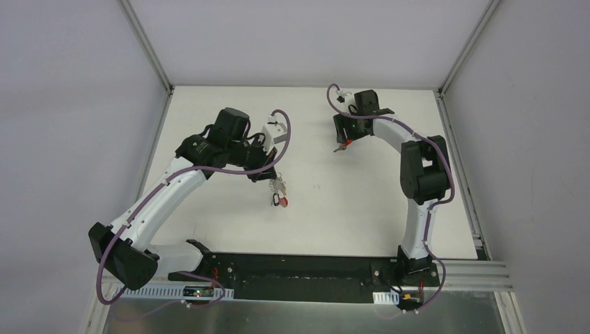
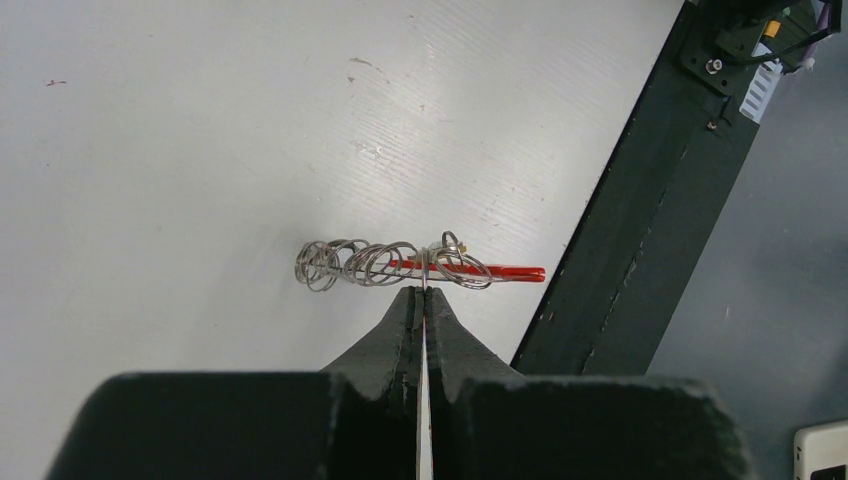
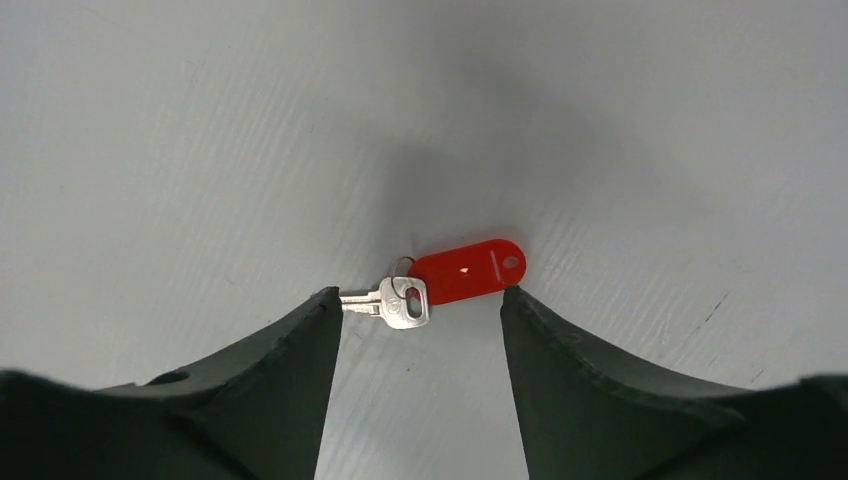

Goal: Put the keys on the keyring

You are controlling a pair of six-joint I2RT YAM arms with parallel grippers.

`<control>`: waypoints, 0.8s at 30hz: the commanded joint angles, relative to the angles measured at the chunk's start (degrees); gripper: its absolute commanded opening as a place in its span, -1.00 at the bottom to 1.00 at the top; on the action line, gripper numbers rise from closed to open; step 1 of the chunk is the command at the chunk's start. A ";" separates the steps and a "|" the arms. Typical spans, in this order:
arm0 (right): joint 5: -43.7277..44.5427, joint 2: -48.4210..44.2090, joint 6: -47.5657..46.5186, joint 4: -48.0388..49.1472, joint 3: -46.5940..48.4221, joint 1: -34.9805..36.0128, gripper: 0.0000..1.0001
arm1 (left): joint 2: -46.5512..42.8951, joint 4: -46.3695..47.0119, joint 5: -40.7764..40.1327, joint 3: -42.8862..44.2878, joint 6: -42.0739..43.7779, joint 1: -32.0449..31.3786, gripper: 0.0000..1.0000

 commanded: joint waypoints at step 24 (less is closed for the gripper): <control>10.23 3.95 -9.42 -4.09 4.95 4.61 -0.43 | -0.43 -0.26 2.54 1.69 0.24 0.42 -1.00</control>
